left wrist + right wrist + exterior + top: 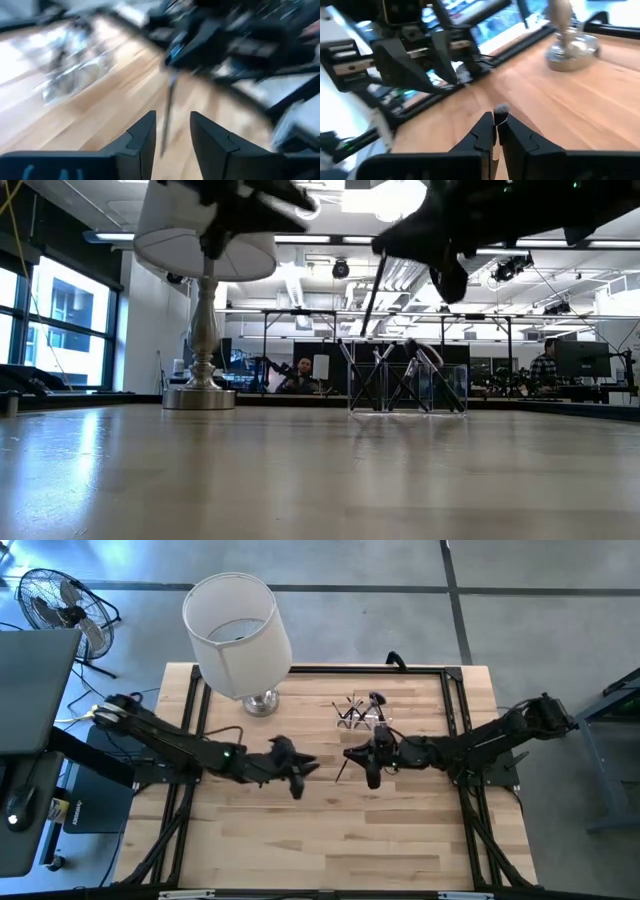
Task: Pick & Place Makeup Supplies
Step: Put the makeup brush into the transparent organizer
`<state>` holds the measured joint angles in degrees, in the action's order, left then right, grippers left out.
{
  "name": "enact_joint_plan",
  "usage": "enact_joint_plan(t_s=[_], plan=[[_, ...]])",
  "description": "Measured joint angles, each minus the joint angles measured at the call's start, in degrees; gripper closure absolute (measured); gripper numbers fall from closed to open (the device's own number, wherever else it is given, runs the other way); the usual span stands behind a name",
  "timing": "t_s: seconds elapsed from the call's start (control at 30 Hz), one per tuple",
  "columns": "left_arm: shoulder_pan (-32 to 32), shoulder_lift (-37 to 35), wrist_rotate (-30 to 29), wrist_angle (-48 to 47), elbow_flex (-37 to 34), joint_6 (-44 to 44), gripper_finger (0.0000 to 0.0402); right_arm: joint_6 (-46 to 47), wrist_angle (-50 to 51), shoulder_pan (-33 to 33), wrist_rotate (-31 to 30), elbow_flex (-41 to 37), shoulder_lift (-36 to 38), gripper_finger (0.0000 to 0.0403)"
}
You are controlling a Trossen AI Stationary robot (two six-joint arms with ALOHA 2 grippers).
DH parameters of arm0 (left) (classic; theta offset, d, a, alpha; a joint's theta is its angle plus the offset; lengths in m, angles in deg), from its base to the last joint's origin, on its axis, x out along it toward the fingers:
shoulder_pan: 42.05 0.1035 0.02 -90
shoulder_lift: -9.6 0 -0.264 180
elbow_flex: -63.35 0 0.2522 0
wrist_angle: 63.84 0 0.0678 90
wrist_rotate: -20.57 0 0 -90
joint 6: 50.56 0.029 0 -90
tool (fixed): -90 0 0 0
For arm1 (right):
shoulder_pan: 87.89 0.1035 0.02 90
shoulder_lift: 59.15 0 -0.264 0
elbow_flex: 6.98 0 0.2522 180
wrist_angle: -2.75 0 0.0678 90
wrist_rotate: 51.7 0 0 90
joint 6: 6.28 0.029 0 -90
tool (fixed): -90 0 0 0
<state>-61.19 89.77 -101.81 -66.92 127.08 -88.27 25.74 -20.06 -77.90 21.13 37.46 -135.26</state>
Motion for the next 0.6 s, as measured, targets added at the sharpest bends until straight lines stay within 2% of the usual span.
enact_joint_plan(t_s=[0.13, 0.27, 0.4, 0.6], plan=[[0.0, -6.4, -0.9, -20.1, -0.1, -7.8, 0.0284, 2.4, 4.0, -2.8, -2.4, 0.0, 0.0, 0.0380], [0.0, -9.7, 0.5, -38.2, -0.3, -13.8, 0.0284, 2.5, 6.0, -7.1, -2.6, 0.0, 0.0, 0.0391], [0.0, -10.6, 3.1, -49.0, -0.3, -15.5, 0.0285, 1.4, 8.3, -12.2, -2.7, 1.7, 0.0, 0.0391], [0.0, -10.7, 5.1, -52.7, -0.3, -10.9, 0.0317, -9.4, 23.9, -18.4, -6.2, 12.5, 0.0, 0.0390]])
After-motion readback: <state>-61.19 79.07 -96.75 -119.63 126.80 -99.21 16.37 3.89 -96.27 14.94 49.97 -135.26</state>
